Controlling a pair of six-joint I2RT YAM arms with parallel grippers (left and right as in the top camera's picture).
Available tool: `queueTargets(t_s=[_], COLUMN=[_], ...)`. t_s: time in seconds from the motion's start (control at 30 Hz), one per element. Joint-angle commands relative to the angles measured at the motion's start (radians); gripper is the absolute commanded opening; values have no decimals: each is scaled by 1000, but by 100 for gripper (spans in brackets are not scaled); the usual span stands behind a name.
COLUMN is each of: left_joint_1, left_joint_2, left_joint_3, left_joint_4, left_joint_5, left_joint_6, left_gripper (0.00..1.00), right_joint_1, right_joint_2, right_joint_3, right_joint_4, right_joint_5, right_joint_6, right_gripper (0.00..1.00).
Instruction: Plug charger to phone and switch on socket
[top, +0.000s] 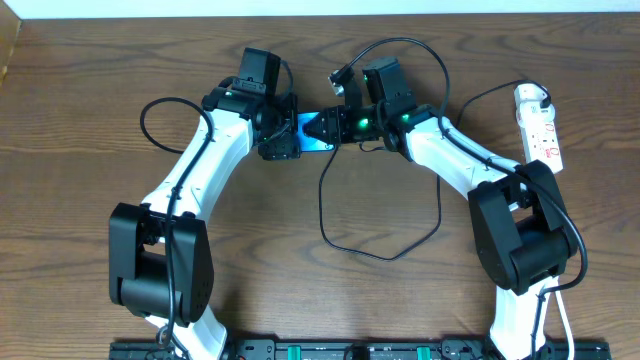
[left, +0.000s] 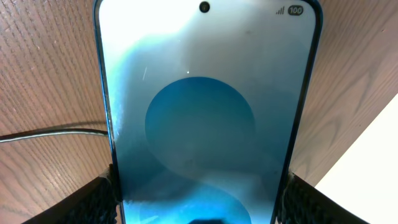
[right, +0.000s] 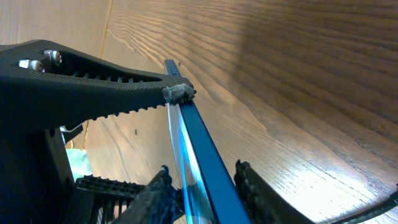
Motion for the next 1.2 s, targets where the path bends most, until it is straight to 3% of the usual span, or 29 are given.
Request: queueTargets(t_s=[0.0,0.63,1.0,1.17], left_joint_1=[3,3,3,3], left_joint_2=[-29,-29,-29,-29], left_joint_3=[3,3,3,3], left_joint_4=[5,5,3,4], left_joint_5=[16,16,16,16], left_joint_6=[-10,-10,0,146], left_gripper=[69,69,69,70], right_joint_1=[6,5,-49,-93], right_joint_2=[1,1,1,1], right_joint_3=[-4,-4,-4,-4], right_joint_4=[0,0,44,45], right_joint_5=[7,6,-38,-44], right_joint_6=[-18,-5,34,77], right_gripper=[28,2,1,1])
